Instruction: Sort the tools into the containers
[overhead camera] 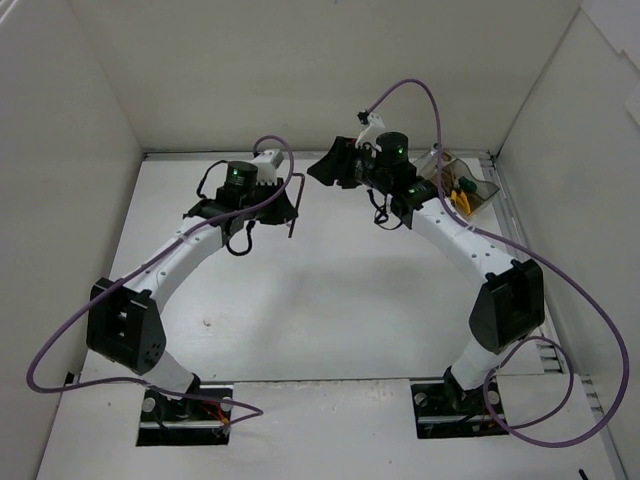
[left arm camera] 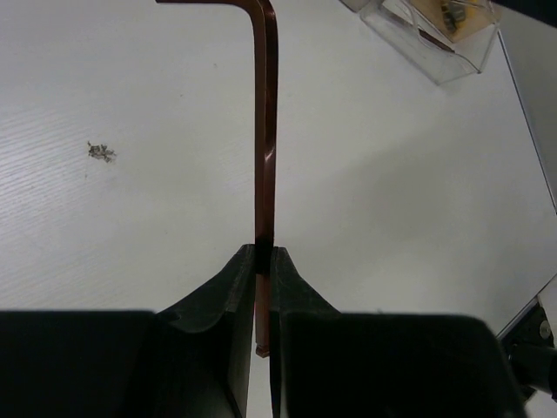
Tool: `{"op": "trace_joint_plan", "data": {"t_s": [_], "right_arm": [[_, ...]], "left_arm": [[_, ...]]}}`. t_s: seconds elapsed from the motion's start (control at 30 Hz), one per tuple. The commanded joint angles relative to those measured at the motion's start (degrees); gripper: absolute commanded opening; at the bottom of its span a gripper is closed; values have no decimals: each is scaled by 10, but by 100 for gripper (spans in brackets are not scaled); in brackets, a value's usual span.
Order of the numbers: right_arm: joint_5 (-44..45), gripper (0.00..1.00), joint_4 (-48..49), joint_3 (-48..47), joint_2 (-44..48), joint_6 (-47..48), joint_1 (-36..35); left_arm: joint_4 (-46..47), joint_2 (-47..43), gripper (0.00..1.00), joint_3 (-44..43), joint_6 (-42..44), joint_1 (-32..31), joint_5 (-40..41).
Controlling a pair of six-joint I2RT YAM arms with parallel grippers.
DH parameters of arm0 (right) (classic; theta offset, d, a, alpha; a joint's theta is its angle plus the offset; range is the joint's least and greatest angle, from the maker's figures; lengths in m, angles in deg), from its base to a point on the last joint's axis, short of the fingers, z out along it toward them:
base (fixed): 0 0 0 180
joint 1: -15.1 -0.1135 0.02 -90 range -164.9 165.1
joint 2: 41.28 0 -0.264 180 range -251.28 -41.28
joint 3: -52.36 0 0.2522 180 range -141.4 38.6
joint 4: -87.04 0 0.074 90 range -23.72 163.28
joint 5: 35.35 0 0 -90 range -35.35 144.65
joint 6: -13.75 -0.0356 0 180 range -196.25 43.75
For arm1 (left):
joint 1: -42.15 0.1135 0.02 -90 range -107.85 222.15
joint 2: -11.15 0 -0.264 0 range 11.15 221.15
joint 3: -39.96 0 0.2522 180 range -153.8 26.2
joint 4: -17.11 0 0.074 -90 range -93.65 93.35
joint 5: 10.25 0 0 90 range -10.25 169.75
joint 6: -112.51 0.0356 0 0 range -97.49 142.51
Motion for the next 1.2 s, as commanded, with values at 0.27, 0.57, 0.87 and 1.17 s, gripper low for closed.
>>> {"op": "trace_joint_plan", "data": {"t_s": [0.27,0.57,0.87,1.17], "right_arm": [[30,50,61,6,-11,-37,-9],[23,43,61,-4,-28,-39,-11],[3,19,70,-13,-38,-35,-12],[-4,0,88,5,-16,9,-6]], "left_arm": [[83,-74,0,1,20,-38,12],[82,-74,0,-3,39,-50,16],[81,-61,0,-7,49,-60,18],[55,-54,31,-11,53,-66,40]]}}
